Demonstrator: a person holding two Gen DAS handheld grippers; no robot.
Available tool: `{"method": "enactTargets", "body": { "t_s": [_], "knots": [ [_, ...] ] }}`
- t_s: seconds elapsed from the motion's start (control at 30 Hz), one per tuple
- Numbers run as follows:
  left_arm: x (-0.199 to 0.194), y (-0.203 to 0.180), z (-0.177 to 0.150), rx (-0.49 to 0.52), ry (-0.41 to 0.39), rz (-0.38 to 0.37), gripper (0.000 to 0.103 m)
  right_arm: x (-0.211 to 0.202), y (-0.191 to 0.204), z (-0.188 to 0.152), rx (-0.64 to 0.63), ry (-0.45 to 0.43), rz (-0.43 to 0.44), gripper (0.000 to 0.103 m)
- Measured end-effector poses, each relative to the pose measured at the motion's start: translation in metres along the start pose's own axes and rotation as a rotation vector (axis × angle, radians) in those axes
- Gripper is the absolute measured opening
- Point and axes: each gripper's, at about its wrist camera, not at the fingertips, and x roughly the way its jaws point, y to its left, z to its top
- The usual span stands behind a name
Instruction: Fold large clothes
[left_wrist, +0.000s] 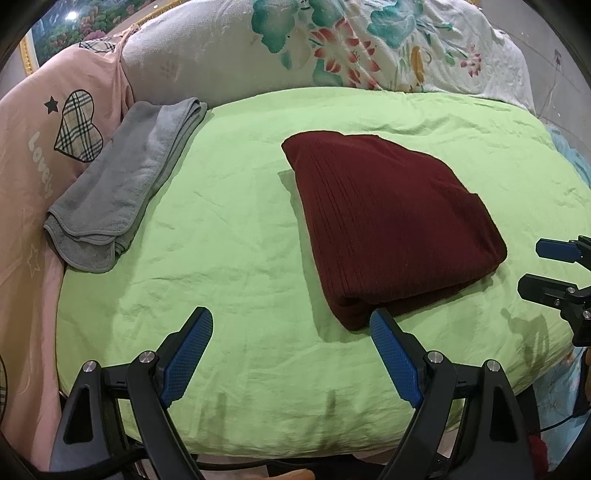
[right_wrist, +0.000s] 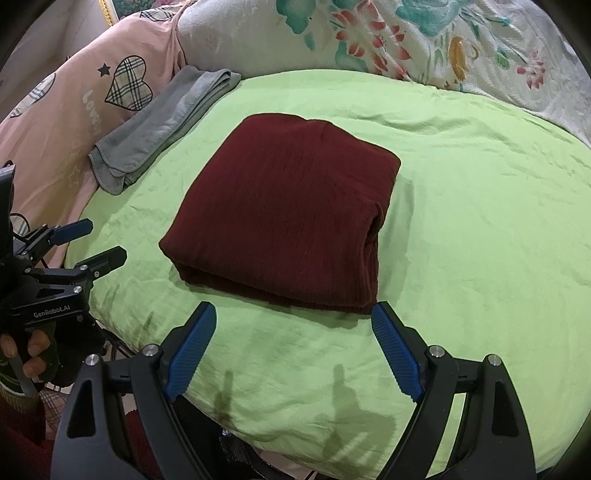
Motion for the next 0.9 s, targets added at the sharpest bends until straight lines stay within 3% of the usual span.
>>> {"method": "enactTargets", "body": {
  "t_s": [0.9],
  "knots": [
    [-0.0079,-0.0045,0.0005,0.0,-0.007,0.004,0.087,-0.0078,0.0017,-0.0034,0.007,-0.015,0.005,0.086]
  ]
}}
